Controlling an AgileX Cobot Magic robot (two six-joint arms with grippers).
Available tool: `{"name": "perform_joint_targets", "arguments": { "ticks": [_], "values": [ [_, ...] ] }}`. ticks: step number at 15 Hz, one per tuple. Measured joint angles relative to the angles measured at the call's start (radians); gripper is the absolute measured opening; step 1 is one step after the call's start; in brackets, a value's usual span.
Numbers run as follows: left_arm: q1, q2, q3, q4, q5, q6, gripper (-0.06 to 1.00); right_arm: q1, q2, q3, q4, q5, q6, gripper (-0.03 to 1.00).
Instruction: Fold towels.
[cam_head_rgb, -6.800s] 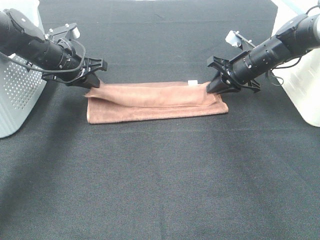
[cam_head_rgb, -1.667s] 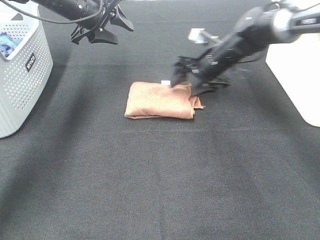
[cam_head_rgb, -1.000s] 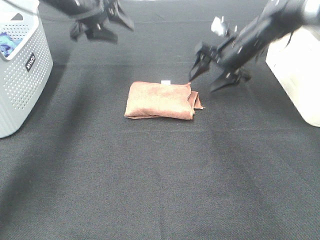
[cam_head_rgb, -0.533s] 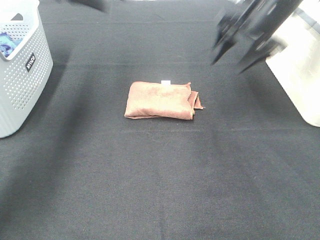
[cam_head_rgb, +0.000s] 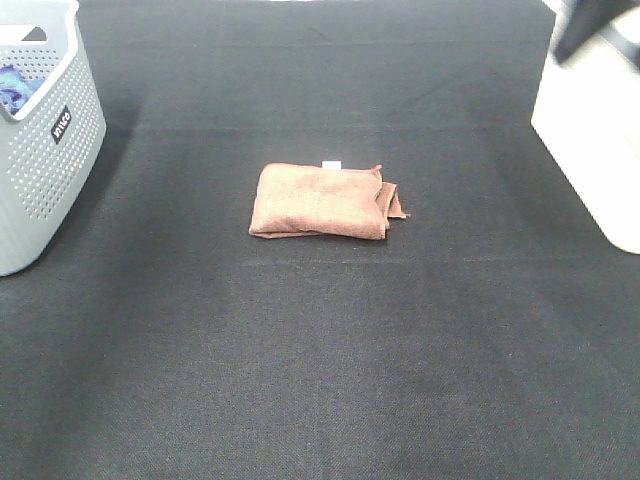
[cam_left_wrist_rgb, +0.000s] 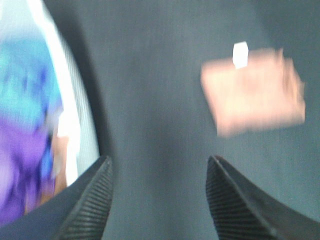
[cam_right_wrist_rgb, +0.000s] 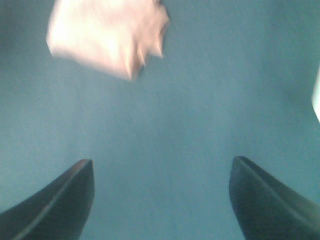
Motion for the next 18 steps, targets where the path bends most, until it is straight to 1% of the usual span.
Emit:
{"name": "perform_joint_targets", "arguments": {
  "ticks": [2, 3, 4, 5, 6, 8, 10, 12, 13, 16, 18],
  "values": [
    [0.0, -0.156, 0.22, 0.016, 0.0, -0.032, 0.55, 0.0, -0.16, 0.18, -0.045, 0.0, 0.025, 0.71],
    [0.0, -0.273, 0.391, 0.024, 0.0, -0.049, 0.55, 0.0, -0.273, 0.312, -0.065, -0.012, 0.048, 0.71],
    [0.0, -0.316, 0.452, 0.025, 0.0, -0.052, 0.55, 0.0, -0.312, 0.356, -0.067, -0.017, 0.051, 0.71],
    [0.0, -0.43, 0.608, 0.025, 0.001, -0.055, 0.55, 0.0, -0.392, 0.43, -0.068, -0.022, 0.052, 0.71],
    [0.0, -0.524, 0.719, 0.025, 0.001, -0.056, 0.55, 0.0, -0.508, 0.545, -0.068, -0.031, 0.052, 0.71],
    [0.0, -0.714, 0.9, 0.025, 0.001, -0.056, 0.55, 0.0, -0.664, 0.667, -0.071, -0.037, 0.051, 0.71],
    [0.0, -0.904, 1.021, 0.025, -0.011, -0.056, 0.55, 0.0, -0.813, 0.779, -0.076, -0.057, 0.049, 0.71],
    [0.0, -1.085, 1.105, 0.025, -0.052, -0.055, 0.55, 0.0, -0.93, 0.855, -0.077, -0.069, 0.037, 0.71],
    [0.0, -1.085, 1.105, 0.025, -0.052, -0.055, 0.55, 0.0, -0.93, 0.855, -0.077, -0.069, 0.037, 0.71],
    [0.0, -1.293, 1.217, 0.024, -0.151, -0.043, 0.55, 0.0, -1.052, 0.928, -0.077, -0.101, 0.012, 0.71],
    [0.0, -1.31, 1.23, 0.022, -0.156, -0.007, 0.55, 0.0, -1.054, 0.936, -0.08, -0.133, -0.006, 0.71]
  ]
}}
